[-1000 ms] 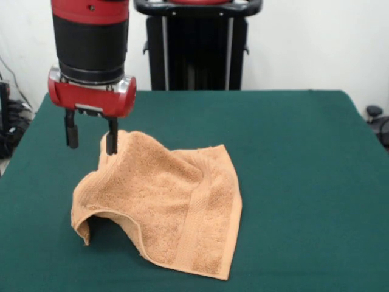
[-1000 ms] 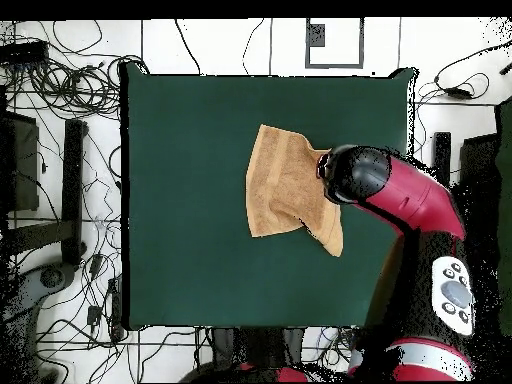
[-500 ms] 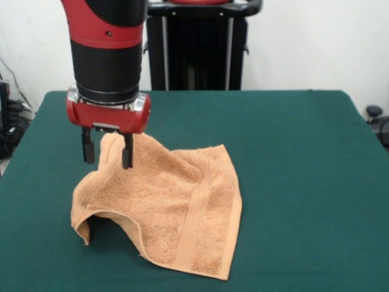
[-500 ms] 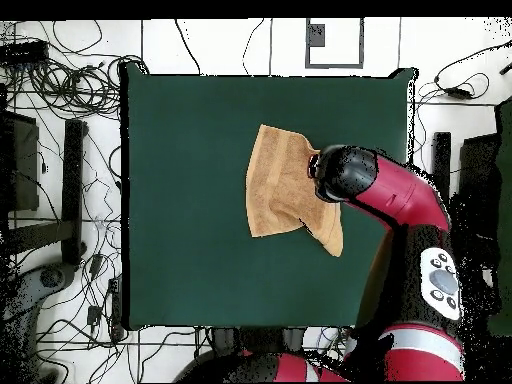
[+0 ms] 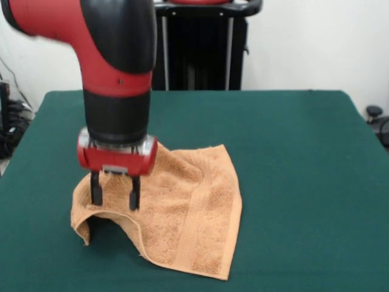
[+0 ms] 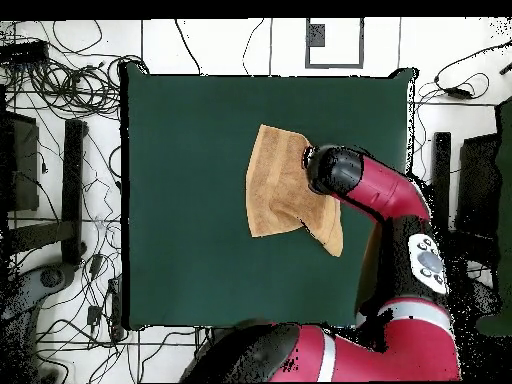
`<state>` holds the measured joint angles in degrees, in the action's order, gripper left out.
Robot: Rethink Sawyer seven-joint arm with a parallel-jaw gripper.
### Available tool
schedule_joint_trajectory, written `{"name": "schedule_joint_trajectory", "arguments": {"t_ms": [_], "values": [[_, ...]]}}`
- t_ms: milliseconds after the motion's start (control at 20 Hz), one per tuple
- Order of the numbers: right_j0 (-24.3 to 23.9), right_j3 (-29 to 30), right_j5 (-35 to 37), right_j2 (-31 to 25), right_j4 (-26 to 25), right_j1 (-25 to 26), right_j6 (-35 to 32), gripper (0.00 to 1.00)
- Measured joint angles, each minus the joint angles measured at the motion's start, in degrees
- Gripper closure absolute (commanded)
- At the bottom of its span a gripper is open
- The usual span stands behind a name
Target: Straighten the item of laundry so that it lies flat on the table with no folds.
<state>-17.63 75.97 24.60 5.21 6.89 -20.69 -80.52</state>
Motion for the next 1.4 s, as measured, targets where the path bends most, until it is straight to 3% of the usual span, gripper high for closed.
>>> {"name": "schedule_joint_trajectory", "arguments": {"t_ms": [50,300,1400], "values": [[-0.5,-1.0,-3.4,-0.8,-0.9,2.4,0.0,0.0],[-0.9,-2.7,-7.2,-1.8,-2.7,5.9,0.0,0.0],[-1.4,-3.5,-7.2,-2.6,-4.3,5.9,0.0,0.0]]}}
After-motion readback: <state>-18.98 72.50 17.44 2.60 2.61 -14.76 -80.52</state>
